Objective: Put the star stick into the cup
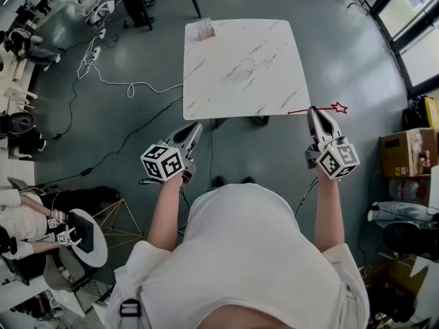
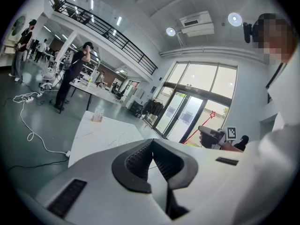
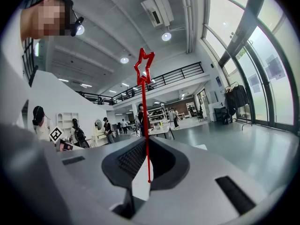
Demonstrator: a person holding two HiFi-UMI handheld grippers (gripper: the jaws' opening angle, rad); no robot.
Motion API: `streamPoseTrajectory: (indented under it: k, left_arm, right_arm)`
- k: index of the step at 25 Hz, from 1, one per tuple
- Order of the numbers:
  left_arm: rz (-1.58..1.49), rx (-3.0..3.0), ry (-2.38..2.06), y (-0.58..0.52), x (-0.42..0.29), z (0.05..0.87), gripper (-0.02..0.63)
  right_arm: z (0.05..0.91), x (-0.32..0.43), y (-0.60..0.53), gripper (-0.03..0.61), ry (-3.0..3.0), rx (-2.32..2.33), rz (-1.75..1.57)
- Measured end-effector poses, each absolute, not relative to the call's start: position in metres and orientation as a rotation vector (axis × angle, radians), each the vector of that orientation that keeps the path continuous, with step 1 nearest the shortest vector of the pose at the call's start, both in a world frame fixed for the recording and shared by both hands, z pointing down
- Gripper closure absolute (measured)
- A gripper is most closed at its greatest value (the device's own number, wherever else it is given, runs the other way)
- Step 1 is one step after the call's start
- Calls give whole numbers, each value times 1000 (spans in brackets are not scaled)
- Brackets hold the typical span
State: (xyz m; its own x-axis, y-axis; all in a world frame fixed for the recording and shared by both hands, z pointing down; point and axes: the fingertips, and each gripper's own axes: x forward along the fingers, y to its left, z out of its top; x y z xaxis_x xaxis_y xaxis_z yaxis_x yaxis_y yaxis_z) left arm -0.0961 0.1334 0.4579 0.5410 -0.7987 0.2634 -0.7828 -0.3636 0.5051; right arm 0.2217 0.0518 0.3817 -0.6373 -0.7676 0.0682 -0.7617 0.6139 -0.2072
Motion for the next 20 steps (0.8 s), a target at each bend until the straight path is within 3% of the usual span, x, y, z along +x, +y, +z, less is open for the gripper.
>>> streamPoseTrajectory:
  k: [20]
  left_arm:
    - [-33,2178,-1240,130,-96,468,600]
  right_arm:
    - [389,223,53,545,2790,-1359,-405]
